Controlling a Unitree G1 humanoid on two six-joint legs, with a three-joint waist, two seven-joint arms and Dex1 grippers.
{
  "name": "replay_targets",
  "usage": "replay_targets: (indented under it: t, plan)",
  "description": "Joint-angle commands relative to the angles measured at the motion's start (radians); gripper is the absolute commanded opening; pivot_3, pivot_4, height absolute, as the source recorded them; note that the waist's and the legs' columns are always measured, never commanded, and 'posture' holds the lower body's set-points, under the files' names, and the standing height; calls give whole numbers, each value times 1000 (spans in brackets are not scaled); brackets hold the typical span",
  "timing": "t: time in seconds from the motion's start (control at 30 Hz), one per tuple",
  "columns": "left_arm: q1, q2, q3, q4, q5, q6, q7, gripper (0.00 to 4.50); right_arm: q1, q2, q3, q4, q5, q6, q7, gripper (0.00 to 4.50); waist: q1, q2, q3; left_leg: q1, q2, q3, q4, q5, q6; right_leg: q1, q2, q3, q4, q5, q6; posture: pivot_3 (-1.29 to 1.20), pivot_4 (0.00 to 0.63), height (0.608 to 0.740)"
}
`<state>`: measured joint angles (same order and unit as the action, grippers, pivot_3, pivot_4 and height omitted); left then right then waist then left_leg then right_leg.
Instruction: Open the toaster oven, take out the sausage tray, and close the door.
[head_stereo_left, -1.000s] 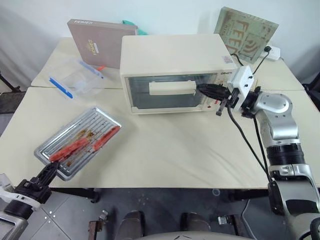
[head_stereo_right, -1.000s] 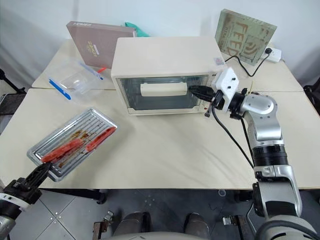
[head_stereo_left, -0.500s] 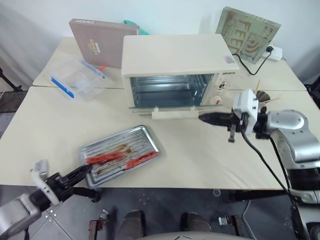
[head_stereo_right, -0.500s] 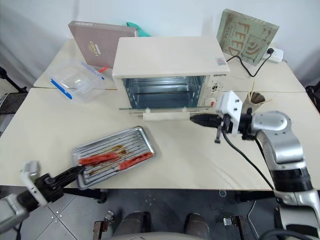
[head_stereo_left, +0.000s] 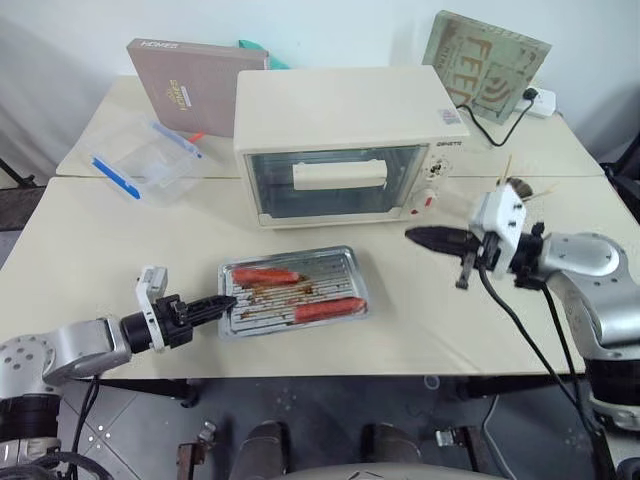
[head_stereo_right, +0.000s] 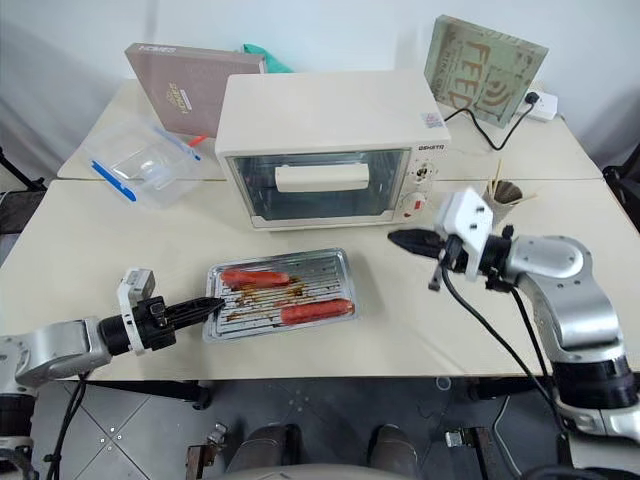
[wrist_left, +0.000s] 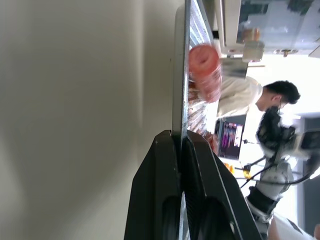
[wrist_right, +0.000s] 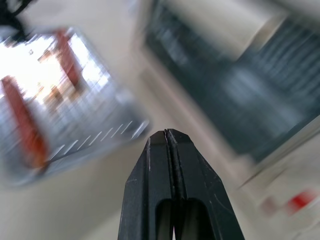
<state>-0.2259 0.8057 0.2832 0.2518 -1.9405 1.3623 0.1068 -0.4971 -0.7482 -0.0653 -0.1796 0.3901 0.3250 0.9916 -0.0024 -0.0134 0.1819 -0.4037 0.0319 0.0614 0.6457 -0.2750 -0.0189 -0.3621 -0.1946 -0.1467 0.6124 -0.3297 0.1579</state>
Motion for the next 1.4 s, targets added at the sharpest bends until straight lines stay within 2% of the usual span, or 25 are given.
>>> replay_targets:
  t: [0.03,0.2,0.43,0.7,1.07,1.4]
  plan:
    - [-15,17,-20,25,-32,22,-44,0,22,-28,-52,-51,54,37,15,45,6,0,0,0,0,0,0,0,0,0,0,0,0,0,0,0,150,740]
    - [-97,16,-106,67,5,48,-65,0,149,-119,-70,-102,82,70,110,45,29,0,0,0,-1,0,1,-1,1,1,0,0,-1,0,1,0,150,740]
    - [-189,-40,-152,82,174,53,-137,0,203,-133,-97,-118,75,63,88,45,26,0,0,1,0,2,2,-1,1,1,0,2,0,0,1,0,150,740]
    - [-274,-132,-171,105,470,20,-307,0,207,-137,-102,-127,73,74,65,45,49,1,0,1,-1,2,4,-1,2,2,0,3,0,1,2,0,150,740]
    - [-306,-243,-112,134,666,81,-412,0,223,-159,-117,-153,85,106,57,45,73,3,-1,1,-2,2,6,0,3,3,0,3,0,2,4,0,150,740]
    - [-331,-247,-114,114,791,128,-495,2717,228,-179,-105,-160,95,131,80,0,71,3,-2,1,-2,3,5,-1,3,3,0,3,-1,2,4,0,150,740]
